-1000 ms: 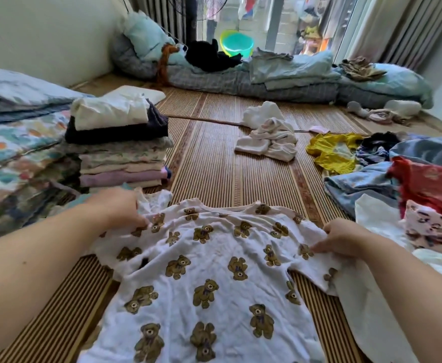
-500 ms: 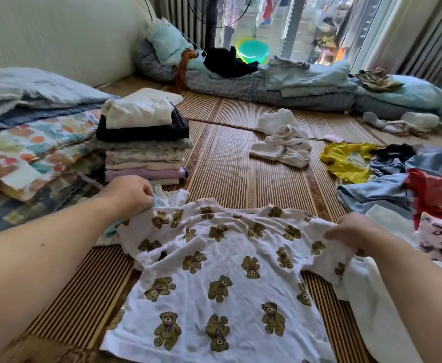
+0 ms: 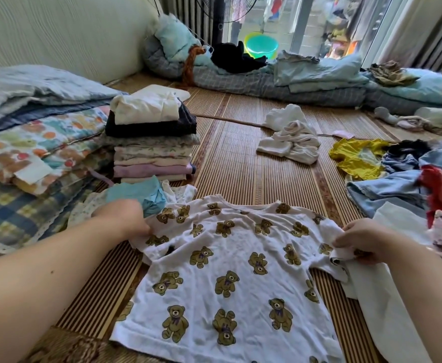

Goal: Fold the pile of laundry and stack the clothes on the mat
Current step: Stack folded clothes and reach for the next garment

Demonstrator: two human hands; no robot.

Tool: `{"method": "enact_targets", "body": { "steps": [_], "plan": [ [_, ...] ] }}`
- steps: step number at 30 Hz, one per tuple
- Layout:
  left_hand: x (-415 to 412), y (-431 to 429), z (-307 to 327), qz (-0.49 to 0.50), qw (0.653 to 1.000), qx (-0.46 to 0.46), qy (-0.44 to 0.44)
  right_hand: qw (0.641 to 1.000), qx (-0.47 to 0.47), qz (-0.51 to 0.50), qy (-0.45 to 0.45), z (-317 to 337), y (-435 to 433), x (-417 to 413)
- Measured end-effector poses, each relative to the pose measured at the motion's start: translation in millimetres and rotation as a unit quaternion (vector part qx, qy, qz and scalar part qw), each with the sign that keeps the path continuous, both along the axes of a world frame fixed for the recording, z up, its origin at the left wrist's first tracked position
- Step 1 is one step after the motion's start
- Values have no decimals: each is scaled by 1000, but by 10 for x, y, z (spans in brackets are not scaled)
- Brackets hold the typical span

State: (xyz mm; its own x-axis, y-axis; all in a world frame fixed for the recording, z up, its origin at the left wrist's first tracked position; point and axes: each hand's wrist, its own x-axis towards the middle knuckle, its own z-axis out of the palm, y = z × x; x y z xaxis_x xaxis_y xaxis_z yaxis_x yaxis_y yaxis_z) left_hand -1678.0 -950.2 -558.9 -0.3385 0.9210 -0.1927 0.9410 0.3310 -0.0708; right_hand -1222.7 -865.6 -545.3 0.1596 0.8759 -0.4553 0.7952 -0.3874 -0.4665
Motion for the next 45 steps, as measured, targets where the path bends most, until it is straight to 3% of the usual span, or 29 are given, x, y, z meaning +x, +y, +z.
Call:
{"method": "enact_targets", "body": {
  "steps": [5,12,16,19,22,25,26,28,29,32,36,39,45],
  "plan": [
    [-49,-69,108,-5,1000,-30,0,1000,14,1,1,7,-22,-11],
    [-41,-146,497,-38,998,57,5,998,19,-45,42,17,17,64],
    [146,-129,610,-3,974,153,-169,995,28,-60,73,75,20,20],
    [392,20,666,9,949,174,-262,986,33,-61,151,176,25,-95],
    [758,283,665,11,932,132,-337,968,16,-51,245,281,42,-306],
    [1125,495,583,64,840,10,-539,946,-18,-7,323,329,47,-584],
    [1210,554,535,50,828,-41,-556,936,-41,18,350,324,59,-652],
    [1297,676,407,3,848,-94,-522,931,-66,48,355,260,105,-717],
    [1303,723,351,-22,876,-85,-474,942,-53,46,328,211,137,-720],
    [1204,905,195,-92,964,-19,-250,986,63,-1,156,-14,294,-635],
    [1140,1056,55,-108,988,-67,-89,998,58,21,-18,-238,437,-592],
    [1132,1221,30,-93,986,-107,-87,998,34,26,-39,-305,528,-615],
    [1124,1528,122,-59,971,-87,-214,995,92,9,22,-147,681,-287]
  ]
}}
